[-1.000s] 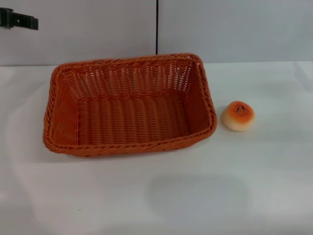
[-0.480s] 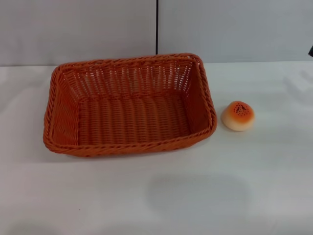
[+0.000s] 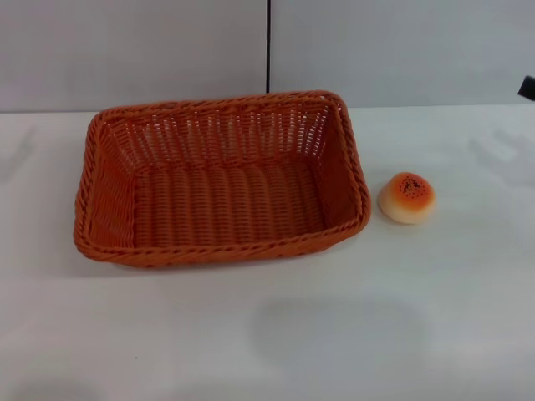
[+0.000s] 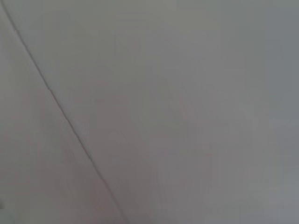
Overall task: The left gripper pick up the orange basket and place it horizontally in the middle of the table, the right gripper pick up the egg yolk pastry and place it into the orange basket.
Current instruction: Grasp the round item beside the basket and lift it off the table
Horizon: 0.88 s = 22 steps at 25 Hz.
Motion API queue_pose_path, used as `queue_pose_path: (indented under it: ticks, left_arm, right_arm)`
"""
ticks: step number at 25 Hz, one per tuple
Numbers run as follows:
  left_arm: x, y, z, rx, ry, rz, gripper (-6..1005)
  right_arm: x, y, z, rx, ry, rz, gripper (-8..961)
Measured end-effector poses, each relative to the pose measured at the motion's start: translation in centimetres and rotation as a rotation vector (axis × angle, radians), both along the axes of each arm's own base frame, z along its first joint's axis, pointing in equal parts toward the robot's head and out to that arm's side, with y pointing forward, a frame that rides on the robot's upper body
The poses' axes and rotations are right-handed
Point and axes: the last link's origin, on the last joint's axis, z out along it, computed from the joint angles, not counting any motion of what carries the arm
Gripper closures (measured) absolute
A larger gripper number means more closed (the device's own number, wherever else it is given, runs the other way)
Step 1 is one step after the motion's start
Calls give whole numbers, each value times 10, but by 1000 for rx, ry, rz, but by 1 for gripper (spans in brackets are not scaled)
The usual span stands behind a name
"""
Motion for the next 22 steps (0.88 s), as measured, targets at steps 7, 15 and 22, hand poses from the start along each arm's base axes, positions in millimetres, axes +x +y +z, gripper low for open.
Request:
queue_pose_path:
  ticks: [7, 15, 22]
  left_arm:
    - [-21, -19, -25, 99, 1, -14, 268]
    - [-25, -22, -36, 102, 1, -14, 270]
    - [-30, -28, -40, 117, 38, 1, 271]
  right_arm:
    - [-1, 0, 2, -152, 112, -191, 324]
    - [-17, 9, -8, -419, 124, -359, 325]
    - [-32, 13, 5, -558, 161, -483, 324]
